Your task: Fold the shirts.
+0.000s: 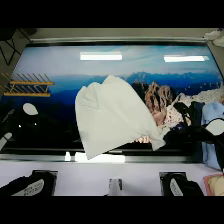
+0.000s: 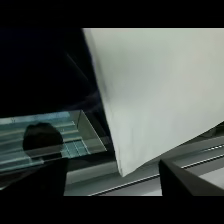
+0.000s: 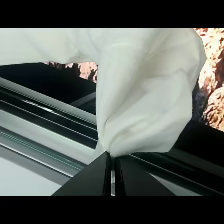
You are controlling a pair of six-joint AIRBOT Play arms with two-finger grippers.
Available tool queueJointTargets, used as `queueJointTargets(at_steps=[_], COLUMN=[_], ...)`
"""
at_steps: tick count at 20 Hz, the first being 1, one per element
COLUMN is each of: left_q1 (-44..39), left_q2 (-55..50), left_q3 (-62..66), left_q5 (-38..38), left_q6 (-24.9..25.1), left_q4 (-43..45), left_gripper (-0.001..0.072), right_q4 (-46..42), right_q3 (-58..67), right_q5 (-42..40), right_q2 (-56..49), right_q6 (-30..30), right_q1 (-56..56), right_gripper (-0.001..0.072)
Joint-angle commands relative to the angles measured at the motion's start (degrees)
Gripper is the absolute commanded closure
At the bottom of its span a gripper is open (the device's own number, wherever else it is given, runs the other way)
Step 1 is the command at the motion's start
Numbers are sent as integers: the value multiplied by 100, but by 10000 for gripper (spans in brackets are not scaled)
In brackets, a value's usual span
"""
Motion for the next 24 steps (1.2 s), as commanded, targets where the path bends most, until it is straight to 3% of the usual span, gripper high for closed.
queueJointTargets(at_steps=[1,9,10,12,13,14,17,19,20,22,24], left_q1=[-243,-1521,-1679,-1947,-2028,-2055,-1963,-1764,-1606,-1110,-411], left_q2=[328,-76,-103,-105,-105,-92,356,1060,1443,2201,2756], left_q3=[-1600,-1952,-1952,-1943,-1939,-1886,-1231,-269,343,1849,3464], left_q5=[1045,2450,2651,3097,3248,3281,3067,2726,2603,2732,3399], left_q6=[-83,118,225,260,262,463,1534,2658,2955,2736,2153], left_q4=[-892,-2194,-2494,-2835,-2898,-2892,-2881,-2859,-2765,-2448,-2072], left_gripper=[42,49,94,454,591,674,674,673,673,673,673], right_q4=[9,46,79,133,138,133,96,-66,-177,-487,-671], right_q3=[-4,-4,-4,17,81,219,1193,2363,3036,4638,6070], right_q5=[-22,2,4,-17,-50,-59,-144,-483,-798,-1624,-2411], right_q2=[-2,-2,-2,-2,-2,-2,-2,-2,-2,-2,-2], right_q6=[-55,-52,-55,-92,-151,-170,-511,-625,-640,-625,-590], right_q1=[-2,-2,-2,-2,-2,-2,-2,-2,-2,-2,-2], right_gripper=[686,686,686,686,686,686,686,686,686,686,686])
